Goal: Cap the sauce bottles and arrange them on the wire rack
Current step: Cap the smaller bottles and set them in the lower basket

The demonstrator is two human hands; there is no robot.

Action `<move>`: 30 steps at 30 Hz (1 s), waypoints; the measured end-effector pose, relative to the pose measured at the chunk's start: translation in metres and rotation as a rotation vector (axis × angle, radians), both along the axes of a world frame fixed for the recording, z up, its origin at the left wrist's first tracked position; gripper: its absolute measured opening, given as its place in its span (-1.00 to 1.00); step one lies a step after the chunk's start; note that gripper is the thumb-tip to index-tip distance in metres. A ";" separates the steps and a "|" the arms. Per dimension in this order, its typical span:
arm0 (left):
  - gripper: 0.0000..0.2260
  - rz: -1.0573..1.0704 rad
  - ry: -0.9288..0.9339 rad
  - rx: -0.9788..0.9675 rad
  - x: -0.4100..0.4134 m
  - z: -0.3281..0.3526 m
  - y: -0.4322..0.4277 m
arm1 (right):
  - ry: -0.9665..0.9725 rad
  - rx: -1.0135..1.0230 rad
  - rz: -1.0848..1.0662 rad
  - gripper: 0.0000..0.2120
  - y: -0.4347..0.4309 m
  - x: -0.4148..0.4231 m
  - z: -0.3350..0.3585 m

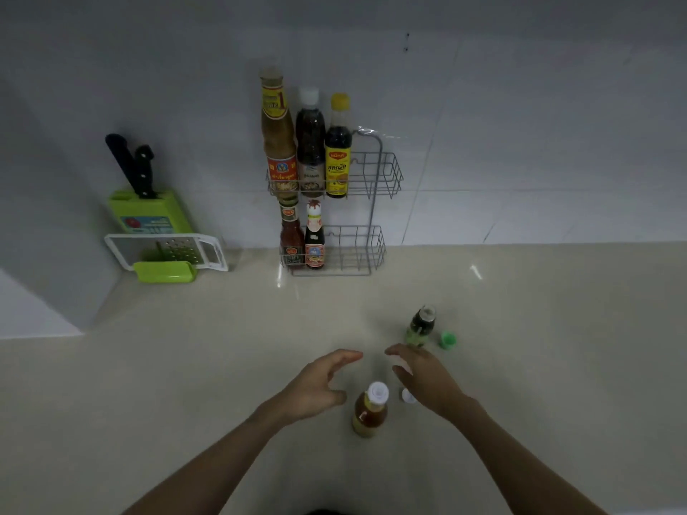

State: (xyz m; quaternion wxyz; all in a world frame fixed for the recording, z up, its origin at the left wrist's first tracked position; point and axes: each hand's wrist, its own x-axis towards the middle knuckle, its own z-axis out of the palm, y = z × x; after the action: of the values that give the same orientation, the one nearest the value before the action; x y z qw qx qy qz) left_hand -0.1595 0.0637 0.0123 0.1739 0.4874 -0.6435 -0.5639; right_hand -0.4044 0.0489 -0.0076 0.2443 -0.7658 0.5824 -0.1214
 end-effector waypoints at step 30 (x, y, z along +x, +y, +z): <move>-0.78 0.376 0.396 -0.010 0.008 0.070 0.010 | -0.949 0.132 0.103 -0.94 -0.018 0.090 0.149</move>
State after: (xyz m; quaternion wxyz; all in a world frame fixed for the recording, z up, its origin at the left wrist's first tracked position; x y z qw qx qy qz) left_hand -0.1518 0.0736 0.0821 0.4008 0.4777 -0.4979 -0.6028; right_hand -0.3147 0.0313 0.1418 0.5367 -0.6367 0.3743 -0.4081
